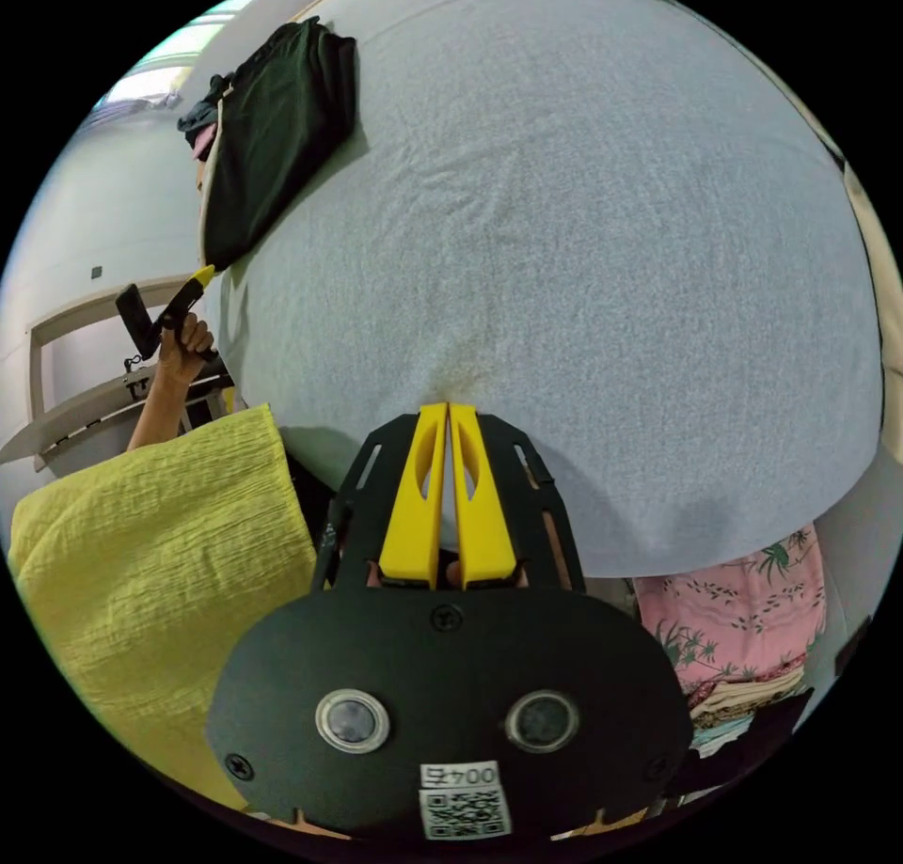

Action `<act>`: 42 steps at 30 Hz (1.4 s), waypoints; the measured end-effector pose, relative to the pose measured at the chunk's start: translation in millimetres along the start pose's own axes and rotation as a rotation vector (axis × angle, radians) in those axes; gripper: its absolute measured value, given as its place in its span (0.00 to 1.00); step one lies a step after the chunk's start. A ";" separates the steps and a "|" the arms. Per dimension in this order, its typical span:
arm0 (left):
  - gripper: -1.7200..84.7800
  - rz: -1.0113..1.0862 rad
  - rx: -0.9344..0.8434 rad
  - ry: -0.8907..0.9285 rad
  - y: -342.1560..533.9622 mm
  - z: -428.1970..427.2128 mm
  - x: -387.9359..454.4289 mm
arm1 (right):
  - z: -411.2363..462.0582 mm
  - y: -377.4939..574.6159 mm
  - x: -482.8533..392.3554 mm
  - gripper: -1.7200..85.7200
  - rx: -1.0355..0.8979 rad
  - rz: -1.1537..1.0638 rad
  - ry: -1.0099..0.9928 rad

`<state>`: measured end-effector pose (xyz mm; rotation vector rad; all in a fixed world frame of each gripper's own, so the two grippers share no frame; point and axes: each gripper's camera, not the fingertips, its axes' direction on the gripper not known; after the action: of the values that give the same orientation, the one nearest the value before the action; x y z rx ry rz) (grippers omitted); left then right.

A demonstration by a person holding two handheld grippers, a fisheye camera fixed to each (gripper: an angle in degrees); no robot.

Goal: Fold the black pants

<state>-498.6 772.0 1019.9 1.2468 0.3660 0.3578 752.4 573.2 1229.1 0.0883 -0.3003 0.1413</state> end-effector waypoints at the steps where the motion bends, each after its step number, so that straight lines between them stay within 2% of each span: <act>1: 0.17 0.005 -0.003 0.007 0.1 -1.0 -1.4 | 2.7 3.9 2.0 0.01 0.014 0.008 -0.011; 7: 0.16 0.040 0.016 0.073 -10.7 -16.7 -16.1 | 16.6 2.5 0.5 0.02 -0.056 0.075 -0.037; 12: 0.17 0.006 -0.010 0.092 1.9 -27.5 -39.3 | -10.3 -18.8 -78.7 0.06 0.111 -0.171 -0.020; 14: 0.17 0.003 0.001 0.111 4.1 -32.5 -43.2 | -20.8 -50.3 -123.4 0.10 0.175 -0.290 0.057; 18: 0.17 0.024 -0.014 0.107 4.8 -39.4 -49.8 | -20.0 -111.1 -176.3 0.12 0.201 -0.390 0.094; 22: 0.18 0.039 0.000 0.118 11.0 -54.0 -61.1 | 7.6 -168.3 -216.8 0.14 0.128 -0.428 0.175; 27: 0.19 0.100 -0.028 0.144 14.8 -67.1 -76.1 | 53.5 -211.4 -228.0 0.14 -0.021 -0.375 0.342; 32: 0.19 0.154 -0.054 0.174 9.6 -71.5 -85.3 | 79.6 -236.0 -243.2 0.09 -0.090 -0.382 0.472; 42: 0.19 0.215 -0.044 0.273 9.5 -96.9 -107.3 | 103.9 -264.9 -256.9 0.08 -0.135 -0.341 0.503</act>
<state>-638.7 807.9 1010.1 1.1992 0.4553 0.7208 519.8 268.6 1233.3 -0.0326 0.2089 -0.1951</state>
